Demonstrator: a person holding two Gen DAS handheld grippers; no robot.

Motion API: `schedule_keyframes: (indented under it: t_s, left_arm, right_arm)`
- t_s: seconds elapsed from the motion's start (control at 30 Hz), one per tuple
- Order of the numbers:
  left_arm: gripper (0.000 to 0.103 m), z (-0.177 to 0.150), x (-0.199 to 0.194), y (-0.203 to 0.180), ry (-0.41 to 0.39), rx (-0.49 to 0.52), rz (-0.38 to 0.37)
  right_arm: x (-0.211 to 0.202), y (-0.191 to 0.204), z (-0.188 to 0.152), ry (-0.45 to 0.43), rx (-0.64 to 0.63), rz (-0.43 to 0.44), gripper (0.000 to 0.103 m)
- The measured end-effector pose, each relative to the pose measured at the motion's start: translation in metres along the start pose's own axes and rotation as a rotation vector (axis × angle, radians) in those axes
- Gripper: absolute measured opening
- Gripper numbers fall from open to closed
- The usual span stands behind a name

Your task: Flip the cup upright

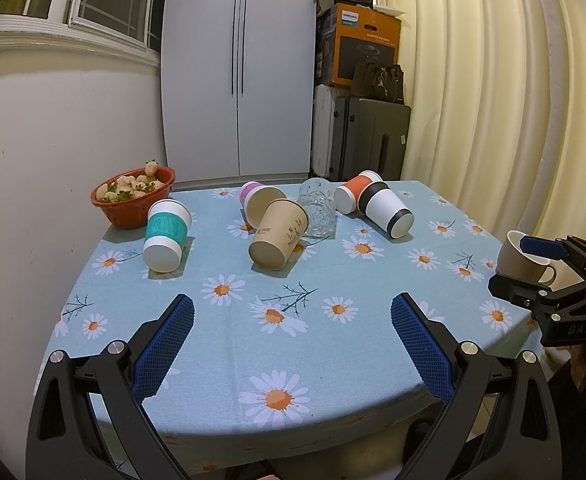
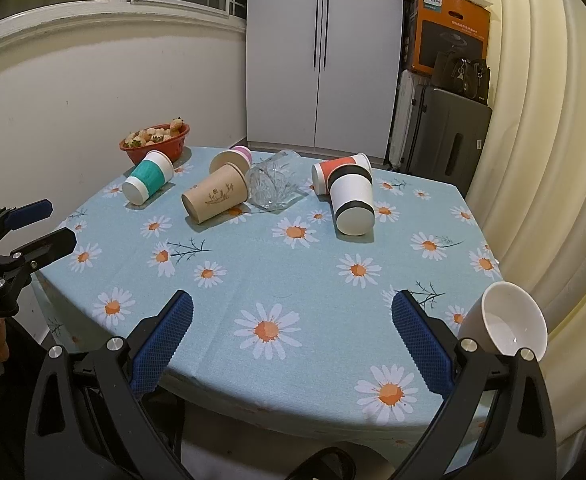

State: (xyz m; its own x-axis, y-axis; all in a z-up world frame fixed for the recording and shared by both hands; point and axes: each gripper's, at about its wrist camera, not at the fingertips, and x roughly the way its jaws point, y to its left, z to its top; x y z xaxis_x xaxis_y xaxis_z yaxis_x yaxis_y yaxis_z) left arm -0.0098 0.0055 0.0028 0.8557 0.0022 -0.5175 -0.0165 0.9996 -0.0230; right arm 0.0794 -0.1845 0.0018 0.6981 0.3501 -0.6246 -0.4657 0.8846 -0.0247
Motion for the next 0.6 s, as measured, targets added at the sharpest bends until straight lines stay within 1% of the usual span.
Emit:
schedule_keyframes:
  t_s: [0.6]
  left_arm:
    - [0.097,-0.0025,0.0011,-0.0027,0.005,0.0,-0.001]
  right_arm:
    - [0.003,0.0008,-0.003,0.009,-0.012,0.006,0.099]
